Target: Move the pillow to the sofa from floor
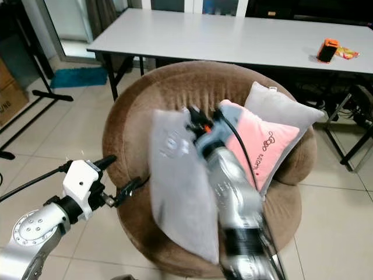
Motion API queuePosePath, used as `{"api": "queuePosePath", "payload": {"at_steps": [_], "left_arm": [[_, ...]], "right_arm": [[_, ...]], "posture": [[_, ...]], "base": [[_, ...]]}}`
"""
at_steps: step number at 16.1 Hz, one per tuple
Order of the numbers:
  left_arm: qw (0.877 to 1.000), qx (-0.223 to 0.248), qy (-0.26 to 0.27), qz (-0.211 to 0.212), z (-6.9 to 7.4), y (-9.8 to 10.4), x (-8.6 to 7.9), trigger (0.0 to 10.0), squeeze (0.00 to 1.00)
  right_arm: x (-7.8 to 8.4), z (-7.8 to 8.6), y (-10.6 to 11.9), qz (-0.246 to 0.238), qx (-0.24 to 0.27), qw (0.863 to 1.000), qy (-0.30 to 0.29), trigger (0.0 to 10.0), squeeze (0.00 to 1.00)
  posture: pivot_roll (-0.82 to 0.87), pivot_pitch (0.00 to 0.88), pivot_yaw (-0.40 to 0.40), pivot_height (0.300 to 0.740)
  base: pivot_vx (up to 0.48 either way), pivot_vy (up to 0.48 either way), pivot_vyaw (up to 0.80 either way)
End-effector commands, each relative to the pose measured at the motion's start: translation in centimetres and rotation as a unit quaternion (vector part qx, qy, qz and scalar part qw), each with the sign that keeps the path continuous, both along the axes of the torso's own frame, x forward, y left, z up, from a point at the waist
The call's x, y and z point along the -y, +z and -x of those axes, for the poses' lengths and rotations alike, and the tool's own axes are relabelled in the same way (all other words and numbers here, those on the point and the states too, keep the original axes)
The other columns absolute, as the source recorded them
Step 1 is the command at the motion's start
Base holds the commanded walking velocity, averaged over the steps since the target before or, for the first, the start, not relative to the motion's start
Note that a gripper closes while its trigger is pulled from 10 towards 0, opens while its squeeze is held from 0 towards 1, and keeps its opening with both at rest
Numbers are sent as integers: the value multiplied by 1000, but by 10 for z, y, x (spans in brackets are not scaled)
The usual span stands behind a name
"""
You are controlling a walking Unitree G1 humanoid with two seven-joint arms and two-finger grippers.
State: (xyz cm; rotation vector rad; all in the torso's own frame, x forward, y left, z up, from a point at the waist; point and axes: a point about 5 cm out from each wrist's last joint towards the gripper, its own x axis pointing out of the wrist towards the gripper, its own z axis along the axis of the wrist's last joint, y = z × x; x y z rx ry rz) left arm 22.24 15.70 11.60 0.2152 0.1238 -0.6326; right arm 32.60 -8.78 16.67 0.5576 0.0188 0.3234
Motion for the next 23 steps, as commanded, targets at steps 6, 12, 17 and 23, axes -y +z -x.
{"api": "queuePosePath", "payload": {"at_steps": [6, 12, 17, 23], "left_arm": [[999, -20, -33, 0, 9, 0, 4, 10000, 0], [995, -61, -78, 9, 16, -5, 7, 10000, 0], [992, -72, -101, 18, 16, -5, 10, 10000, 0], [998, -30, -18, 51, 12, -2, 15, 10000, 0]], "right_arm": [[59, -22, -58, -23, -118, 980, -161, 10000, 0], [117, 1, -82, 11, -108, 959, -260, 10000, 0], [128, 27, -89, 72, -73, 952, -287, 10000, 1000], [126, 75, -63, 109, -19, 954, -278, 10000, 0]], "posture": [[5, 0, -7, 740], [0, 0, 2, 740], [-19, 0, 15, 740], [-38, 0, 4, 740]], "base": [[0, 0, 0], [0, 0, 0], [0, 0, 0], [0, 0, 0]]}}
